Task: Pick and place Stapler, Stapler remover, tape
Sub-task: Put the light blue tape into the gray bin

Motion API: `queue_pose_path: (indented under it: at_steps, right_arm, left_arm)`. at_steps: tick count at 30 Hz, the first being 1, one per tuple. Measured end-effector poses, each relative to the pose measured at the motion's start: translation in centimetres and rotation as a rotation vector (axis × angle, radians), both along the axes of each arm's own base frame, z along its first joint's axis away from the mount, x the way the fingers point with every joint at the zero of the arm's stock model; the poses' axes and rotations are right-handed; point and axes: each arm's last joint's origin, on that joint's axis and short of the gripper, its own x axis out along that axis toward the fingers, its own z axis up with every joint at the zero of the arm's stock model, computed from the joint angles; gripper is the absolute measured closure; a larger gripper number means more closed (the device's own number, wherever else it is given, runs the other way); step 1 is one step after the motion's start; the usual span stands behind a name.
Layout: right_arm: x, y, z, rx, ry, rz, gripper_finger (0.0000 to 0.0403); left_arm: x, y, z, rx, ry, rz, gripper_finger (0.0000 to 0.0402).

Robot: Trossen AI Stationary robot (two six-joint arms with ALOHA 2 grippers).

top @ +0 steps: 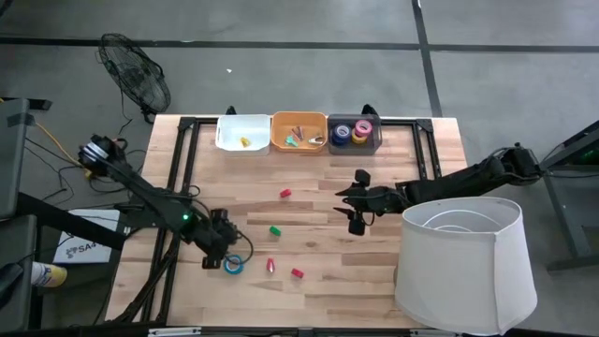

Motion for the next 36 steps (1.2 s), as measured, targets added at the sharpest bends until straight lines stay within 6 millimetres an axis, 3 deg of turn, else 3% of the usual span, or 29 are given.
queue_pose_path:
  at_steps: [14,27,31,36]
  right_arm:
    - [-0.2,0.0,-0.3,0.022,0.032,-0.018,0.0210]
    - [-0.3,-0.1,-0.5,0.011,0.055,-0.030,0.0210]
    - [-0.4,-0.2,-0.6,0.001,0.062,-0.043,0.0210]
    - [-0.4,-0.2,-0.6,-0.007,0.065,-0.040,0.0210]
  left_arm:
    - [1.4,-1.1,-0.2,-0.102,-0.072,-0.018,0.0122]
    - [2.2,-1.8,-2.9,-0.077,0.037,0.001,0.0127]
    - [2.2,-1.7,-2.9,-0.063,0.034,0.005,0.0169]
    - [2.1,-1.6,-3.0,-0.020,0.023,-0.016,0.0262]
